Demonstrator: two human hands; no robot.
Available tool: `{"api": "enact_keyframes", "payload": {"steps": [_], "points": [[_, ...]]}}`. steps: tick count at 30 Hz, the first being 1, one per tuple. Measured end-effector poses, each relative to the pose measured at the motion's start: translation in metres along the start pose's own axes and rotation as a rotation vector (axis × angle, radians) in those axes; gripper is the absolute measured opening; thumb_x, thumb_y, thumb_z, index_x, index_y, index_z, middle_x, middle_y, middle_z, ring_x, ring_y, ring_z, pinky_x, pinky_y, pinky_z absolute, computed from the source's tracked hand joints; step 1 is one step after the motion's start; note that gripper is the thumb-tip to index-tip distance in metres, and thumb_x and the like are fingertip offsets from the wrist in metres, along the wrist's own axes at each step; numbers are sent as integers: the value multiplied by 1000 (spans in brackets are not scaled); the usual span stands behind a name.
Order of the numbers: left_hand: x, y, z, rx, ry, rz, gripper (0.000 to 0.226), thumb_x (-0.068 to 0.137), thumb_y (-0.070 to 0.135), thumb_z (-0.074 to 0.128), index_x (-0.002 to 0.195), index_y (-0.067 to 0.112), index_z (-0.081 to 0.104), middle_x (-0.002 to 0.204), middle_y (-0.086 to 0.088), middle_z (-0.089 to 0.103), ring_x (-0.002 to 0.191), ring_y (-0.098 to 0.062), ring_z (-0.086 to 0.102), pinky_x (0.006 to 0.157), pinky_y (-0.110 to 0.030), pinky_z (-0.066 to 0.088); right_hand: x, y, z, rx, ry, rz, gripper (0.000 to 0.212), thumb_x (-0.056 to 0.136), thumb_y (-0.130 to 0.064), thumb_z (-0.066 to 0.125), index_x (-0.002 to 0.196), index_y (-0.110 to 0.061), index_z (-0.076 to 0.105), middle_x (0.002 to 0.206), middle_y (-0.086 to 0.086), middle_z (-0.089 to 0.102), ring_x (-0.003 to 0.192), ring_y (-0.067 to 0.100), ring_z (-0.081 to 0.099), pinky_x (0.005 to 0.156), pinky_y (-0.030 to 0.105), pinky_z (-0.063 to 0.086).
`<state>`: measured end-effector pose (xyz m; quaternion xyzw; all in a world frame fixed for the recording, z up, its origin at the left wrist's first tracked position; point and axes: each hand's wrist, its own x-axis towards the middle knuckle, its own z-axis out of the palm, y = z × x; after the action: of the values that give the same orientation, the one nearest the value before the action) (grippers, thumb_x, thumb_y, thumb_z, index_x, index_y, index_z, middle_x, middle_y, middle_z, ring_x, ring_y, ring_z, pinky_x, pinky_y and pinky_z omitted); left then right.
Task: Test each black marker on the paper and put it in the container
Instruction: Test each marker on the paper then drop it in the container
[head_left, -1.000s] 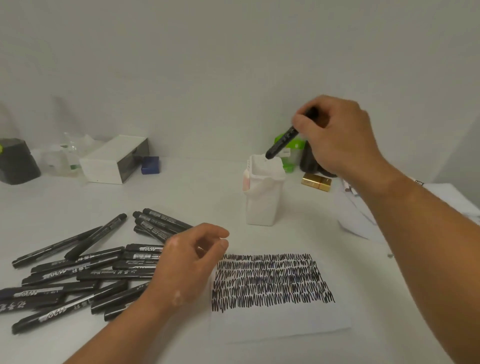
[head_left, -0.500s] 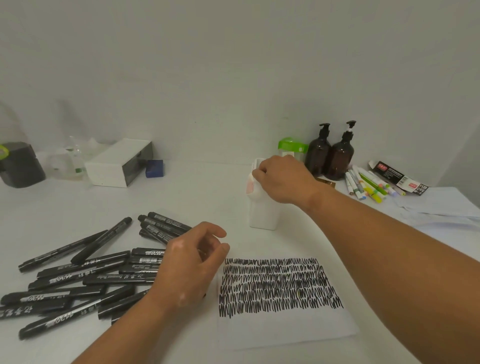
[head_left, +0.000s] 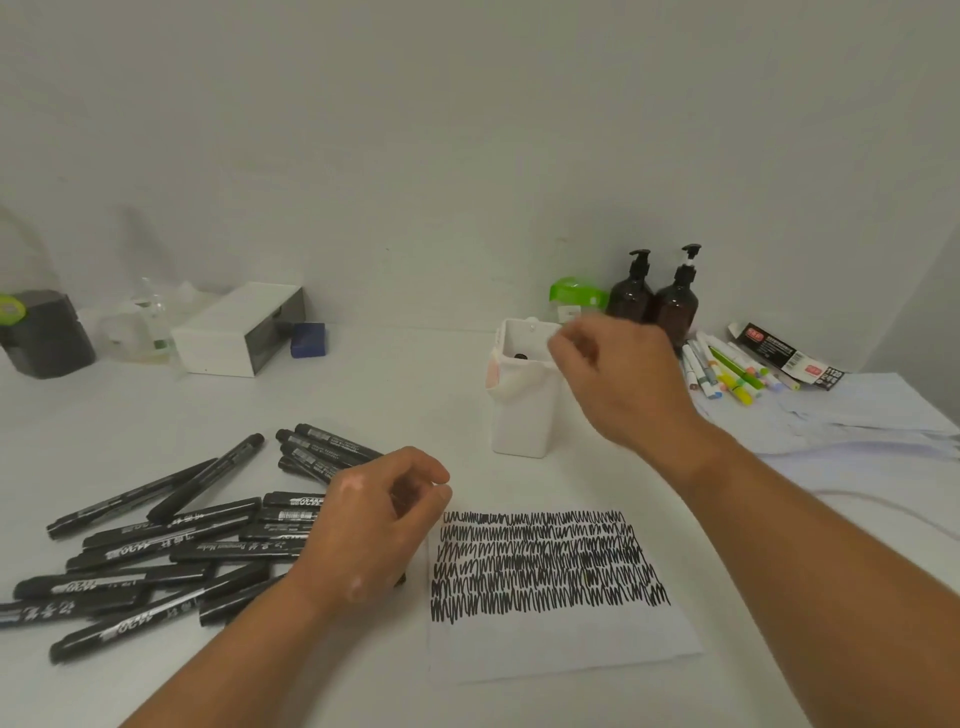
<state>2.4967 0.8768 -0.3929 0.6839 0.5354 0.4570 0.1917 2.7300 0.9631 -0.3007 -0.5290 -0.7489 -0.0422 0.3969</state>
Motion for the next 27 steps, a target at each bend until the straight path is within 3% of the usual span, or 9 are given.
{"api": "enact_keyframes", "payload": {"steps": [2, 4, 7, 11, 17, 20, 23, 27], "points": [[0, 2, -8, 23, -6, 1, 9, 90, 23, 71, 85, 31, 70, 70, 13, 67, 57, -7, 59, 55, -12, 45, -42, 12, -6, 50, -55, 31, 19, 96, -36, 62, 80, -30, 71, 63, -20, 61, 66, 0, 59, 61, 12, 38], [-2, 3, -23, 77, -16, -1, 9, 90, 24, 71, 84, 31, 69, 67, 10, 68, 57, -10, 62, 57, -20, 50, -82, 25, -3, 71, -187, 110, 19, 94, -37, 67, 75, -37, 67, 64, -21, 64, 76, -4, 61, 60, 9, 36], [-17, -1, -51, 308, 21, 66, 10, 87, 21, 71, 82, 29, 70, 67, 18, 66, 69, -5, 63, 61, -14, 49, -119, 43, 5, 110, -258, 159, 19, 89, -37, 73, 71, -39, 68, 64, -22, 67, 76, -4, 63, 61, 8, 42], [-52, -10, -85, 535, -41, 80, 11, 81, 19, 78, 84, 27, 70, 75, 16, 64, 67, -4, 62, 63, -24, 54, -127, 45, 6, 176, -264, 143, 13, 82, -43, 73, 69, -41, 69, 71, -29, 68, 74, 0, 64, 69, 8, 43], [-81, -11, -79, 710, -162, 97, 22, 75, 30, 85, 94, 25, 76, 81, 13, 63, 73, -10, 59, 66, -27, 52, -132, 44, 12, 165, -335, 156, 16, 85, -37, 79, 70, -39, 71, 70, -27, 68, 68, 4, 63, 59, 13, 42], [-83, -8, -68, 741, -156, 110, 20, 76, 23, 84, 95, 22, 78, 79, 8, 65, 71, -15, 62, 63, -30, 52, -135, 42, 10, 182, -340, 153, 15, 84, -37, 78, 71, -40, 72, 69, -26, 68, 66, 4, 64, 60, 19, 46], [-81, -6, -60, 705, -177, 99, 15, 85, 21, 76, 100, 22, 77, 87, 7, 66, 76, -18, 65, 69, -31, 52, -136, 38, 7, 199, -338, 142, 15, 84, -36, 78, 72, -40, 71, 71, -28, 68, 70, 4, 64, 60, 12, 43], [-67, 10, -48, 415, -147, -18, 9, 91, 30, 68, 98, 35, 70, 81, 16, 65, 76, -5, 61, 68, -14, 47, -135, 26, 2, 273, -328, 126, 15, 83, -29, 80, 72, -37, 73, 70, -24, 69, 71, 3, 64, 66, 9, 43]]}}
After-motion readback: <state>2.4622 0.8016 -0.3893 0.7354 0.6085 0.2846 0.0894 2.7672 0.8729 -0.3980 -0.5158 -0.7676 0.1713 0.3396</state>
